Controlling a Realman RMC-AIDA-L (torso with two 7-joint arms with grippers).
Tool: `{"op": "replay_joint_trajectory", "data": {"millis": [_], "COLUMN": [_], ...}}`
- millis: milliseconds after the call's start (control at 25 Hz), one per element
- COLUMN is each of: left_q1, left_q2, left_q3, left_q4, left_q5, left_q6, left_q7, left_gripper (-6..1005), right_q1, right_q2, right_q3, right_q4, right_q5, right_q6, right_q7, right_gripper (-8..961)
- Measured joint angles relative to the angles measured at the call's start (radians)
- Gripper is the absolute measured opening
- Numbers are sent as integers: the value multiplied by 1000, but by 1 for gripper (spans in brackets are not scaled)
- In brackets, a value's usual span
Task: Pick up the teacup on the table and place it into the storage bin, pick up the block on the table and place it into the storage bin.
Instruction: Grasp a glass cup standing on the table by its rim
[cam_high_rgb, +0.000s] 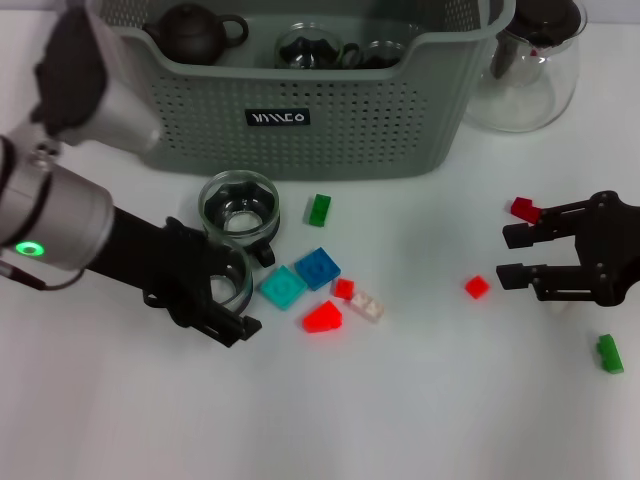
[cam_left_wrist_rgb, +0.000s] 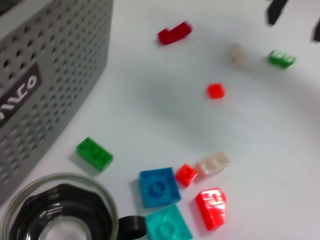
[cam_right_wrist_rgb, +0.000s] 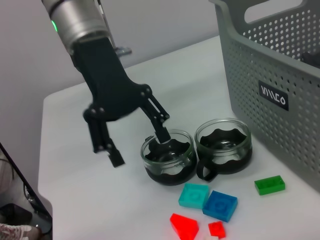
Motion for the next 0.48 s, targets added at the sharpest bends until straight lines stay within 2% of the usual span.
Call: {"op": "replay_joint_trajectory", "data": {"millis": [120, 320, 480], "left_q1": [7, -2, -22], "left_q2": [0, -1, 1], "left_q3": [40, 59, 90], "left_q4": [-16, -54, -97], "left_q5": [17, 55, 70], "left_q6": [-45, -78, -45], "left_q7": [-33, -130, -204], "left_gripper": [913, 872, 838], "right_q1": [0, 0, 8], "right_q2": [0, -3, -11], "right_q3": [8, 21, 23], "right_q4": [3, 21, 41], "right_q5": [-3, -7, -8], "right_q6": [-2, -3, -3], "right_q7": [-2, -10, -11], "right_gripper": [518, 517, 517]}}
